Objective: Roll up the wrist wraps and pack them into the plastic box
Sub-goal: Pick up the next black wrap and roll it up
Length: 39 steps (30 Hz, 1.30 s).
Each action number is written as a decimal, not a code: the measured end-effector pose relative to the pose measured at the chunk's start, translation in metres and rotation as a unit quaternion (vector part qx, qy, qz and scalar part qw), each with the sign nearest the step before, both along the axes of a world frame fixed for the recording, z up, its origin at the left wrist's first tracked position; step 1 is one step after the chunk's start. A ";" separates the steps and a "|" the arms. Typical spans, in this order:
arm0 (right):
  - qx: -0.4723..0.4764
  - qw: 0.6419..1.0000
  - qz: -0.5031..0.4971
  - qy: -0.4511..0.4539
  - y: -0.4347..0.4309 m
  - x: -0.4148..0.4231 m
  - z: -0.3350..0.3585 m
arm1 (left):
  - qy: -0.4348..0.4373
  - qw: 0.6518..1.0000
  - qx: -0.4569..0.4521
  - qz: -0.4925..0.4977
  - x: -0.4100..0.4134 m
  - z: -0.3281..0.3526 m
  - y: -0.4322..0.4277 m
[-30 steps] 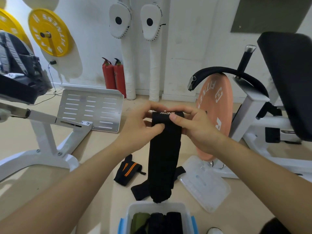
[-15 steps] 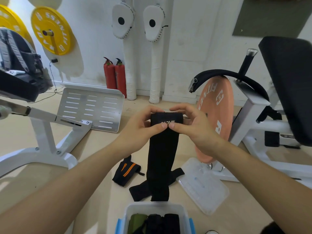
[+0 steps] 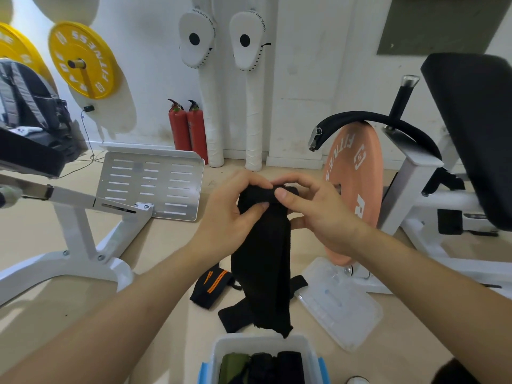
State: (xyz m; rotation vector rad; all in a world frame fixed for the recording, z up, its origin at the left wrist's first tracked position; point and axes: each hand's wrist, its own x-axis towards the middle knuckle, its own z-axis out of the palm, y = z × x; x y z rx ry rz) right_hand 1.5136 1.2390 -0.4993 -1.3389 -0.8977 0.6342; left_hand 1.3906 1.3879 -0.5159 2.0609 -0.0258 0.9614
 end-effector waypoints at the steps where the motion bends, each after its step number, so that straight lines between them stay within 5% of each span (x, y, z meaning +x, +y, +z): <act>1: 0.007 1.000 -0.002 0.003 0.000 0.000 0.000 | -0.001 1.000 0.004 0.003 0.000 0.001 -0.001; 12: 0.021 0.987 -0.074 -0.142 -0.003 0.005 -0.011 | 0.188 0.948 -0.251 -0.048 -0.003 0.007 -0.007; 18: 0.053 0.986 -0.087 -0.133 0.010 -0.006 -0.025 | 0.145 0.942 -0.297 -0.052 0.002 0.002 -0.020; 25: 0.039 0.996 -0.016 -0.078 0.005 -0.005 -0.014 | 0.086 0.960 -0.261 -0.048 0.001 0.003 -0.014; 33: -0.098 0.994 0.016 0.056 -0.003 0.001 -0.001 | 0.067 0.989 -0.123 -0.044 -0.002 0.001 -0.008; 39: -0.056 0.997 0.021 0.048 -0.005 0.003 -0.007 | 0.092 0.986 -0.107 -0.089 -0.002 0.003 -0.005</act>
